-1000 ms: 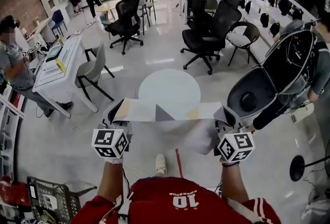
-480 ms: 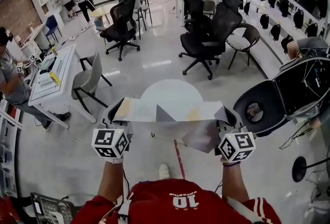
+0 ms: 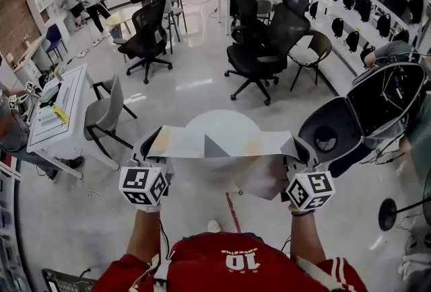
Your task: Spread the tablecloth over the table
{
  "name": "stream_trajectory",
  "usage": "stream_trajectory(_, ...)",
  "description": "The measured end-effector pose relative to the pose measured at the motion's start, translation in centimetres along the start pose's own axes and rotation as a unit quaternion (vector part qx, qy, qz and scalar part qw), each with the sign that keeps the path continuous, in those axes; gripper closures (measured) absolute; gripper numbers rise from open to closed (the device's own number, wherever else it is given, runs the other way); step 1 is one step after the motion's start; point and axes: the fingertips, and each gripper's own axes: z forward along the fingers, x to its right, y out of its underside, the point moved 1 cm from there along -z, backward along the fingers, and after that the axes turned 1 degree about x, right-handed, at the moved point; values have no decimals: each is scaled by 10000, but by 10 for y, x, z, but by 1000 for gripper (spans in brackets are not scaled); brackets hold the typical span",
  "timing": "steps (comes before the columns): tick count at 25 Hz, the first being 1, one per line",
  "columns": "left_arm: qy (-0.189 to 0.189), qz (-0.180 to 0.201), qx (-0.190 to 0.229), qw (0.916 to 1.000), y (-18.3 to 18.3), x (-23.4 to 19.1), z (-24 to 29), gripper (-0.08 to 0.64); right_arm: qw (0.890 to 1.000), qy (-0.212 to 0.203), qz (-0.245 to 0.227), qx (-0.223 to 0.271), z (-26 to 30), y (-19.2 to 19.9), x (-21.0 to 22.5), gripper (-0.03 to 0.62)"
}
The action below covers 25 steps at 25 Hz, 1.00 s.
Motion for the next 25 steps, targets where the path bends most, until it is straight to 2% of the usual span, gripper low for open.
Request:
stream_trajectory(7,160,-35,-42,9999,3,-12,21,551,9999,126,-77,-71,17,-1,2,574)
stream_trajectory(13,241,-35,85,9997,-4,-18,40,551,9998,183,-113,1,29,-8,7,574)
stream_trajectory(18,179,-88,72,9998,-2,-24,64,551,9998,171,-134,-35,49,-7,18,574)
stream_trajectory(25,71,122,54,9999,-9,-28,110,551,9999,85,-55,4,92,-13,48,574)
